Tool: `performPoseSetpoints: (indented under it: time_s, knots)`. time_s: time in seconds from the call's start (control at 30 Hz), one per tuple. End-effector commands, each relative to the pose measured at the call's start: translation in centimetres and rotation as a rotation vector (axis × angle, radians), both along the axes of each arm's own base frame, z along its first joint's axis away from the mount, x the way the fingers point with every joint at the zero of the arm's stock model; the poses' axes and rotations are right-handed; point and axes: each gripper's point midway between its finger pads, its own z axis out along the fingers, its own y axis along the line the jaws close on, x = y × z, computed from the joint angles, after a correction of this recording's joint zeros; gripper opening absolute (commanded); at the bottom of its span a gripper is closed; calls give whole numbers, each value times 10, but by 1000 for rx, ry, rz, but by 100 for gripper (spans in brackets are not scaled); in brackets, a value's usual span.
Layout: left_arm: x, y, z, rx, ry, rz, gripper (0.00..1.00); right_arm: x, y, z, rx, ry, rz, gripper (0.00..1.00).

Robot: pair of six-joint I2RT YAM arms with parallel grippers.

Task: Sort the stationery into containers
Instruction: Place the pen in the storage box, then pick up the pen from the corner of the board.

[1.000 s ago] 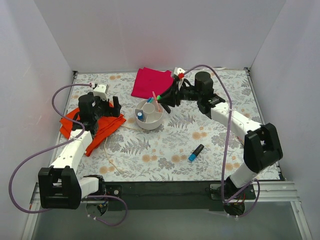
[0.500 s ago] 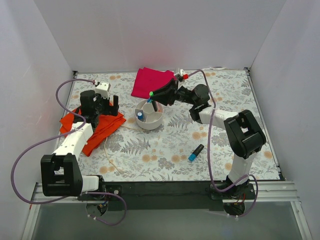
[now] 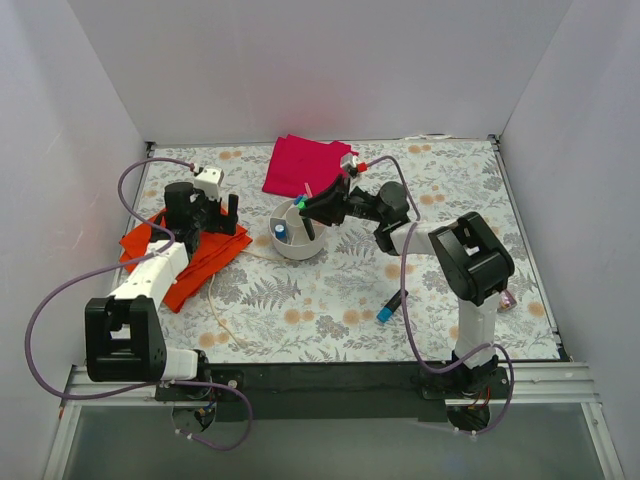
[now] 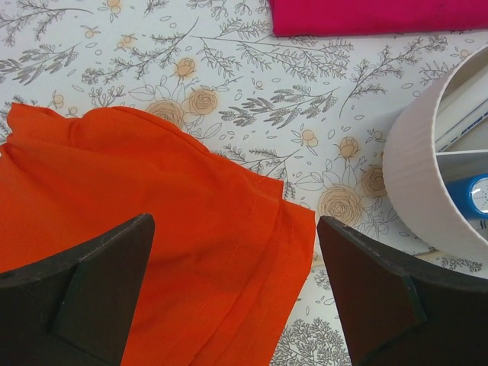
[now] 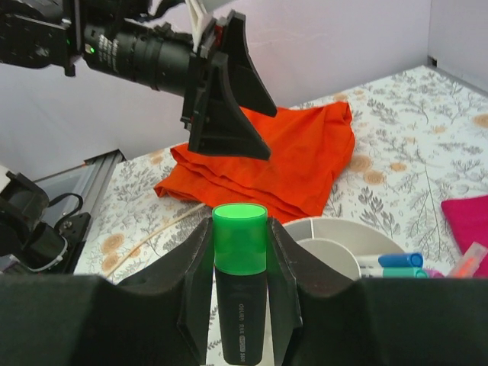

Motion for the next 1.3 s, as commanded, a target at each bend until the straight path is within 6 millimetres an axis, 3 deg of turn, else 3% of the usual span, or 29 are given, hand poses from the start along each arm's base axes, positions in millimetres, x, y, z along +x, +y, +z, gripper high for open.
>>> performPoseSetpoints:
  time_s: [0.0,0.1,0.2,0.23,0.3,0.4,0.43,0.53,0.57,0.6,0.77,0.8,0.87,0.93,0.97,1.03,1.07,1.13,1.17,1.2,1.27]
  knots:
    - [6,4,11,10,-20,7,89,0,-3,24,116,-199,-14,1]
    - [6,4,8,12,-12,7,89,4,1,10,106,-187,-3,1]
    - [6,3,6,10,-5,4,89,7,2,11,113,-198,-8,1]
    - [5,3,5,9,-2,1,89,8,2,10,110,-201,-6,10]
    - [6,3,5,10,-1,0,89,10,0,12,104,-198,-12,13]
    - [9,3,9,11,-12,0,89,8,-9,18,97,-202,-15,27]
    - [10,3,11,15,-18,-2,89,6,-12,18,89,-198,-13,36]
    - [13,5,15,27,-35,-2,89,5,-26,32,72,-209,-33,83]
    - [14,5,17,30,-40,0,89,5,-30,35,65,-208,-41,94]
    - [14,5,19,30,-45,-2,89,6,-38,41,45,-215,-50,98]
    - [18,2,36,20,-87,-12,89,23,-73,47,-109,-252,-147,98]
    - [20,2,43,16,-105,-15,89,19,-81,46,-173,-232,-159,98]
    - [24,2,54,15,-140,-13,89,21,-93,46,-301,-443,-192,98]
    - [28,4,64,34,-174,-8,89,2,-107,29,-459,-428,-143,98]
    - [29,5,68,39,-191,-4,89,-2,-113,23,-528,-543,-118,98]
    - [33,7,76,51,-232,-1,90,-30,-130,-3,-653,-465,-25,98]
    - [35,7,81,52,-252,-4,90,-55,-141,-26,-728,-449,74,98]
    - [35,3,85,39,-269,-16,90,-81,-155,-49,-819,-484,194,98]
    - [33,2,86,29,-273,-22,90,-113,-164,-69,-878,-445,313,97]
    - [31,1,88,22,-276,-24,90,-117,-174,-77,-935,-599,382,91]
    - [26,-1,85,9,-265,-27,89,-141,-190,-106,-986,-655,491,88]
